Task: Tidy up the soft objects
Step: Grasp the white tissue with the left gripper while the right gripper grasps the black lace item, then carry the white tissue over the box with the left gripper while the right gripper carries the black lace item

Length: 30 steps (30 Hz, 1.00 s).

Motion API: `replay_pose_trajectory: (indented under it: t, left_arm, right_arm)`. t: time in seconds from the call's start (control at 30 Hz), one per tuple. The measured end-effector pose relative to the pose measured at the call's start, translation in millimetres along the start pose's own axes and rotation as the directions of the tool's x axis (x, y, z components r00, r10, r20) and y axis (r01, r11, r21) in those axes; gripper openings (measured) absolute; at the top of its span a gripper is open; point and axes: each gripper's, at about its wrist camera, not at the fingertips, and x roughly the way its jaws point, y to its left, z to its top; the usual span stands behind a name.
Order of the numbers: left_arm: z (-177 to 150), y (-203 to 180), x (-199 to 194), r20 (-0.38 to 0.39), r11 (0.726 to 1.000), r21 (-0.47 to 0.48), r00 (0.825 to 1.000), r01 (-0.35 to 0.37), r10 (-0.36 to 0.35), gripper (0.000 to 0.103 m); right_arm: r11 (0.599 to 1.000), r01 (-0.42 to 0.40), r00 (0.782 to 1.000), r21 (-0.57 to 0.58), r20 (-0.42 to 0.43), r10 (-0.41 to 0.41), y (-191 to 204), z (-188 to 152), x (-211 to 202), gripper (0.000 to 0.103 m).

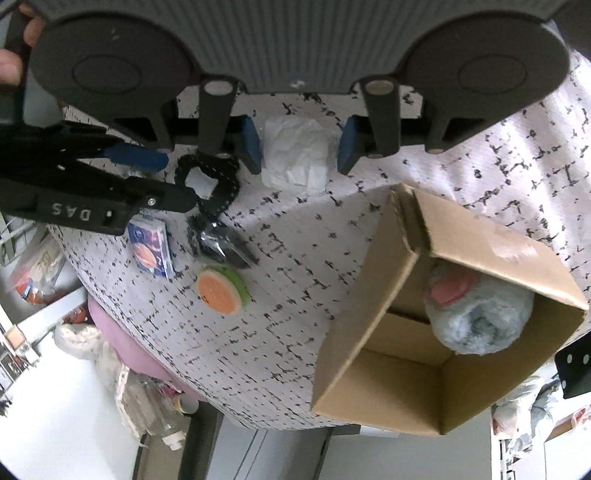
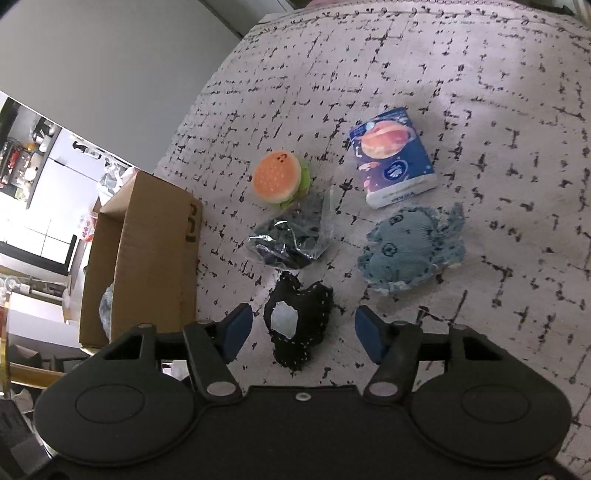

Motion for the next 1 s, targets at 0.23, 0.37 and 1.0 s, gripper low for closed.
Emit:
replay_pose_trajectory:
  t: [0.23, 0.37, 1.0]
  left_arm:
    - [4, 15, -4, -0.005, 1.000, -0.019, 1.000, -0.008, 0.008, 0.043]
    - [4, 21, -4, -0.012, 1.000, -0.016, 1.000, -0.022, 0.022, 0.043]
    - [13, -3, -45, 0.059, 0.997, 0.054, 0.997, -0.057, 0.054, 0.043]
  right_arm:
    - [0.996, 0.042, 0.999, -0.075, -0.025, -0.044, 17, -4, 17, 0.057]
    - [0.991, 0.060, 0.998, -0.119, -0.023, -0.063, 24, -5, 21, 0.032]
    - [0.975, 0.039, 0.991, -0.219, 0.137, -0.009, 52, -4, -36, 0.029]
